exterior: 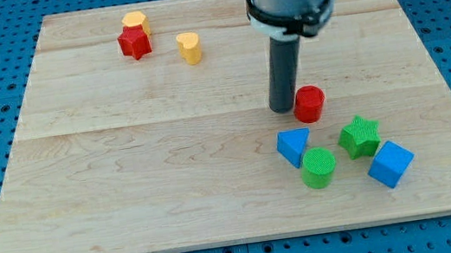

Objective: Put the red circle into the green star

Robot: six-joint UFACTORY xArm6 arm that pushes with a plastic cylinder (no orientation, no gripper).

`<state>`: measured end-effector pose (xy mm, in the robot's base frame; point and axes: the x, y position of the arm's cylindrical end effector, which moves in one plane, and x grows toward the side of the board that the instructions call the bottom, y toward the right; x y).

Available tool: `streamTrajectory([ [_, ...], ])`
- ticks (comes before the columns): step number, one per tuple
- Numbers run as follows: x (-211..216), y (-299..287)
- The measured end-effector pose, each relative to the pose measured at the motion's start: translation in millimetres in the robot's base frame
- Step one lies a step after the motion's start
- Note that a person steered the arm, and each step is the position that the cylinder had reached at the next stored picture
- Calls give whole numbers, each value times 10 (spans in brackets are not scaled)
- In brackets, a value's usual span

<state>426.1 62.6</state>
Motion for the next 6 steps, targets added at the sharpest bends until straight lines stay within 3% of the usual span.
streamTrajectory([
  [1,-109,175],
  [2,442,395],
  [3,108,307],
  [4,-879,187],
  [5,-1670,-532],
  [6,-1486,-1125],
])
